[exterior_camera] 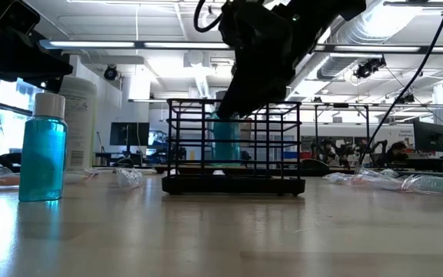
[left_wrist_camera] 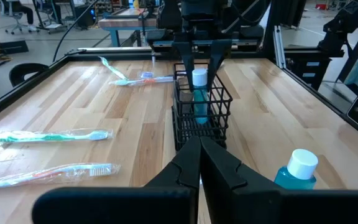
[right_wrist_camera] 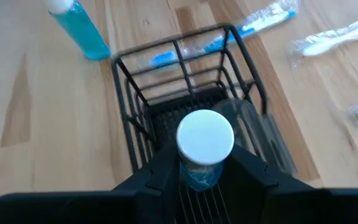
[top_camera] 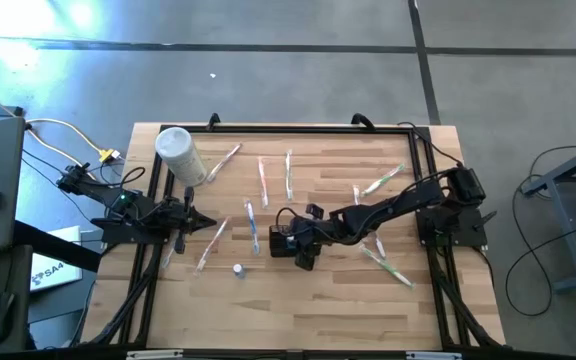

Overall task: Pick & Place toothbrushing station
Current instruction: Put the right blue mouthwash into the black wire organizer

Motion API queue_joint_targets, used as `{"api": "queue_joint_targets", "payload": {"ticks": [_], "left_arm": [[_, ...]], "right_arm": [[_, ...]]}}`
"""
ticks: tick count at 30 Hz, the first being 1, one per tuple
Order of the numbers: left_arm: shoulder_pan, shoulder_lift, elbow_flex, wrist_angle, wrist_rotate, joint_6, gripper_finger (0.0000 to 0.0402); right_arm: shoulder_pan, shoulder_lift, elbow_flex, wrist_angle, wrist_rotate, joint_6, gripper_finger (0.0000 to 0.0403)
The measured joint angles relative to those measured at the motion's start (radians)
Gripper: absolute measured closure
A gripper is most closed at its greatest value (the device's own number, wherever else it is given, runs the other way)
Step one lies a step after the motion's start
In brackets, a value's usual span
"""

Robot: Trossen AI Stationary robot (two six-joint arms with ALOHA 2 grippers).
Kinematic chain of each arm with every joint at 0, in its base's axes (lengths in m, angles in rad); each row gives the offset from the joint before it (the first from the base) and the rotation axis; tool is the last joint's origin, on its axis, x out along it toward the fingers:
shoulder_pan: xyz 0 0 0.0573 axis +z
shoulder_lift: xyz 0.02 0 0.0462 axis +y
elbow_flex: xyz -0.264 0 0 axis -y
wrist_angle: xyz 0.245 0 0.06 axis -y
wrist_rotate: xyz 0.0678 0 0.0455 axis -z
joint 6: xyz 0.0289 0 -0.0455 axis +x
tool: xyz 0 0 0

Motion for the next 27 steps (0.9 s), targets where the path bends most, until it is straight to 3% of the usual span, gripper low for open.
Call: {"api": "queue_joint_targets", "payload": {"ticks": [17,27], "left_arm": [[0.0,0.0,0.0,0.0,0.0,0.0,0.0396],[0.0,0.0,0.0,0.0,0.0,0.0,0.0396]], "right_arm": [[0.004,0.002,0.003,0.003,-0.021,0.029,0.0307],[-0.051,0.002,0.004,0.004,-0.103,0.03,0.0307]]}}
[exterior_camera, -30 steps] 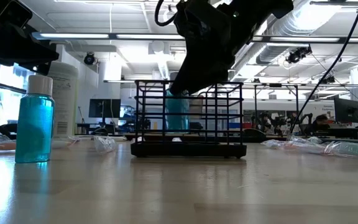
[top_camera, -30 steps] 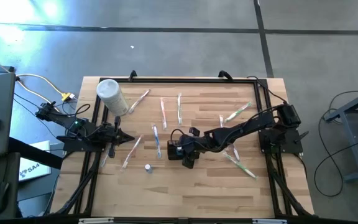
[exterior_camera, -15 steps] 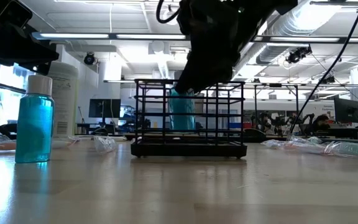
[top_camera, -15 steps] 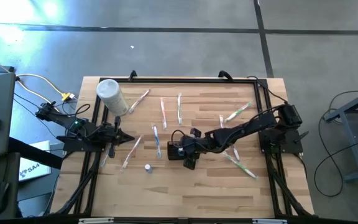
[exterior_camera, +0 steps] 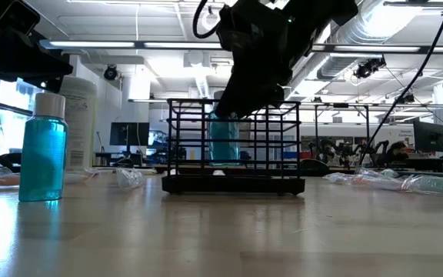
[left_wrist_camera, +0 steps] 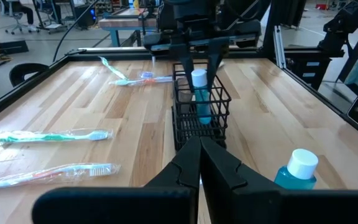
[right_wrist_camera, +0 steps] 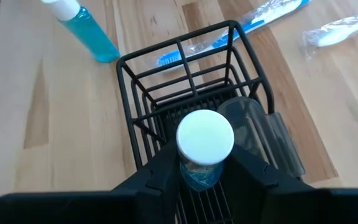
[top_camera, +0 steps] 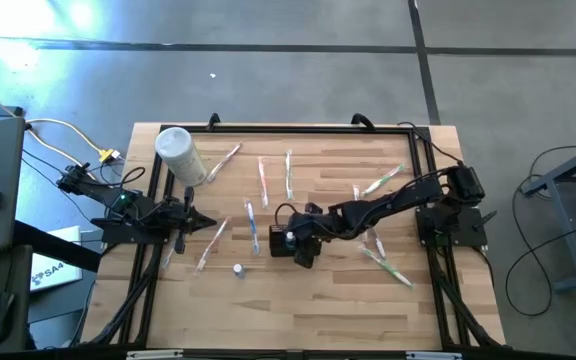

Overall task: Pick & Place toothbrushing station
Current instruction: Put the right blue mouthwash into the black wire organizer

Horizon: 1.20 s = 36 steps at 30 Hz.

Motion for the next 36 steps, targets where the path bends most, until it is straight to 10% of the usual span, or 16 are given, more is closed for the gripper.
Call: {"api": "queue_joint_targets", "payload": {"ticks": [36], "left_arm": [[0.0,0.0,-0.002,0.02,0.0,0.012,0.0396]], "right_arm": [[0.04,-0.177,0.003,-0.026,0.117,-0.084,0.0308]]}}
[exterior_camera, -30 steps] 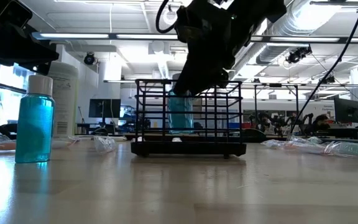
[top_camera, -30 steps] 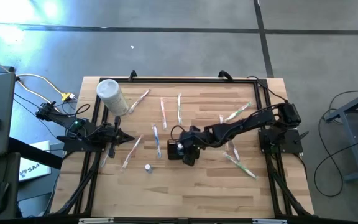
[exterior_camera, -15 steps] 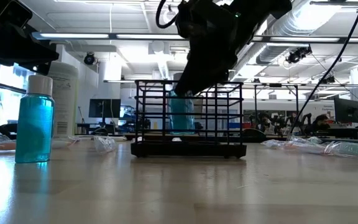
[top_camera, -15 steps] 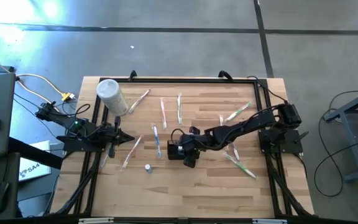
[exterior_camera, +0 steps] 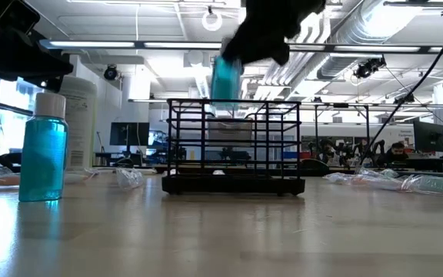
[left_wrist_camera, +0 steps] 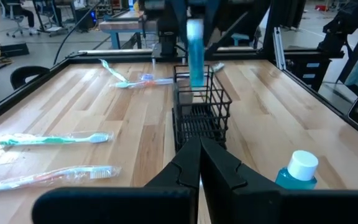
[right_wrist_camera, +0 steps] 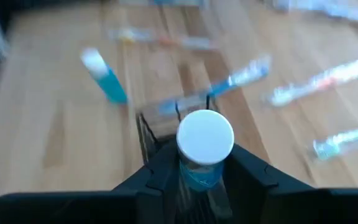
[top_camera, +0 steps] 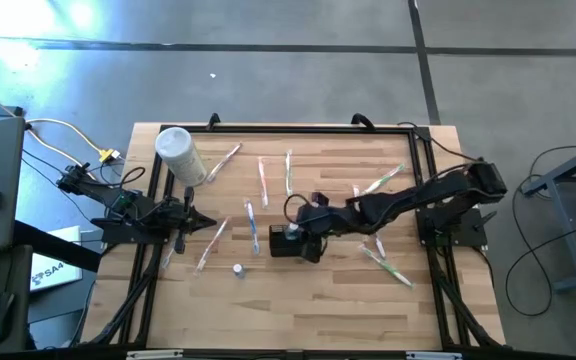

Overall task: Pick & Place toothbrushing station
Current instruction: Put the right blue mouthwash into the black wire organizer

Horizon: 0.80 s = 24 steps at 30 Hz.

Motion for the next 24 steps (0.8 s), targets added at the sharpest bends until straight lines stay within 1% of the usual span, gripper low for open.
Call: {"api": "queue_joint_targets", "payload": {"ticks": [2,4,7,10,13,15,17,22,24], "left_arm": [[0.0,0.0,-0.004,0.04,0.0,0.031,0.0396],[0.0,0.0,-0.006,0.082,0.01,0.055,0.0396],[0.0,0.013,-0.006,0.194,0.075,0.115,0.0396],[0.0,0.062,-0.005,0.339,0.135,0.143,0.0396],[0.0,0.153,-0.003,0.447,0.145,0.144,0.0383],[0.0,0.233,-0.003,0.501,0.144,0.127,0.0358],[0.0,0.323,-0.003,0.574,0.141,0.101,0.0323],[0.0,0.586,-0.001,0.923,0.179,0.085,0.022],[0.0,0.699,0.001,1.065,0.182,0.084,0.0186]], "right_arm": [[0.012,-0.036,-0.002,-0.026,0.014,0.003,0.0308],[0.024,-0.056,-0.001,-0.008,0.043,0.0,0.0307],[0.052,-0.096,-0.003,-0.001,0.054,-0.017,0.0307],[0.08,-0.109,0.0,0.075,0.049,-0.047,0.0306],[0.102,-0.111,-0.002,0.129,0.048,-0.07,0.0306],[0.111,-0.112,-0.002,0.134,0.051,-0.078,0.0306],[0.119,-0.112,-0.002,0.141,0.05,-0.077,0.0306],[0.132,-0.112,-0.002,0.142,0.073,-0.079,0.0306],[0.137,-0.112,-0.002,0.153,0.076,-0.082,0.0306]]}}
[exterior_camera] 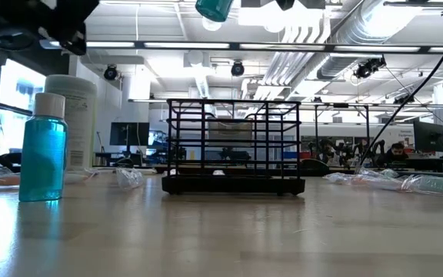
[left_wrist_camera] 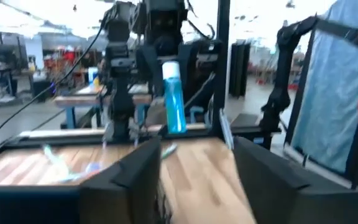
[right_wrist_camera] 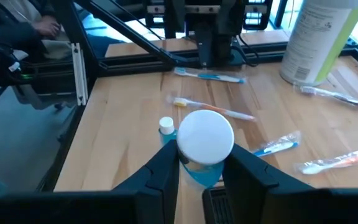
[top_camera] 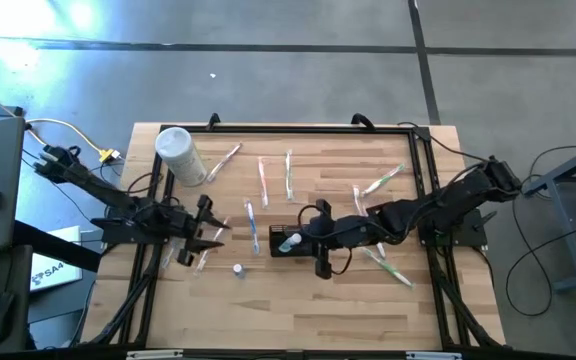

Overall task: Pick & Place toothbrushing station
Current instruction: Put the right blue mouthwash into the black wire organizer

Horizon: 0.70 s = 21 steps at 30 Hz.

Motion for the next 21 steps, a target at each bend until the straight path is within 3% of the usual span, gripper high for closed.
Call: {"api": "queue_joint_targets", "payload": {"ticks": [5,11,15,21], "left_arm": [[0.0,0.271,0.104,0.082,-0.064,-0.041,0.0134],[0.0,0.571,0.336,0.067,-0.158,0.01,0.0121],[0.0,0.689,0.466,0.017,-0.211,0.066,0.0121],[0.0,0.768,0.607,-0.104,-0.231,0.069,0.0121]], "right_arm": [[0.013,0.012,0.0,0.057,0.003,-0.029,0.0306],[0.019,0.03,-0.001,0.077,0.045,-0.033,0.0306],[0.023,0.04,0.001,0.089,0.052,-0.029,0.0306],[0.031,0.05,0.001,0.088,0.052,-0.026,0.0306]]}}
